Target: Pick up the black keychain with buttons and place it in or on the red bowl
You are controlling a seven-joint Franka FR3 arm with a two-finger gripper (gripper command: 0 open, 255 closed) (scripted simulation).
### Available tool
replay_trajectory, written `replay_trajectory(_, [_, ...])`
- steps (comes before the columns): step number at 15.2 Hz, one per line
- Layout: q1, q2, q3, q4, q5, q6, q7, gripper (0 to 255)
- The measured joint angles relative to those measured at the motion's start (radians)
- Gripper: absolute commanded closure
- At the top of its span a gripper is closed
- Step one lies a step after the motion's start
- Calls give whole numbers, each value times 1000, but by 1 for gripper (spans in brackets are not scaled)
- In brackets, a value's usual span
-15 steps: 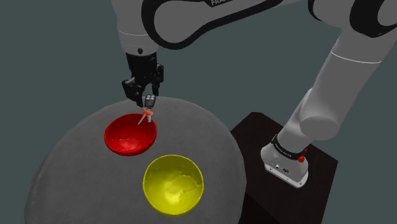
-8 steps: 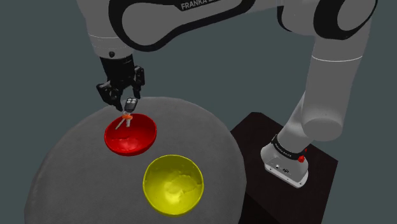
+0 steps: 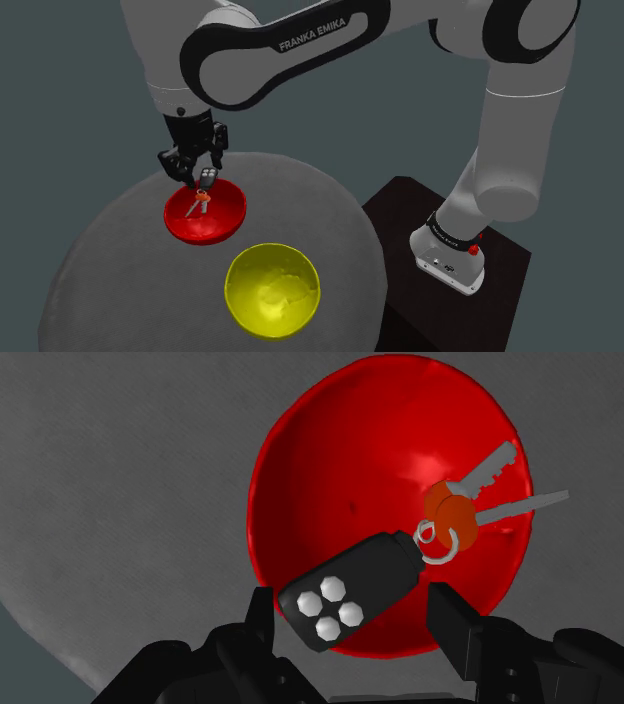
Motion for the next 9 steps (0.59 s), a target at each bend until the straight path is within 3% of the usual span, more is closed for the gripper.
replay_trajectory(9, [3, 26, -9, -47, -19, 69, 12, 255])
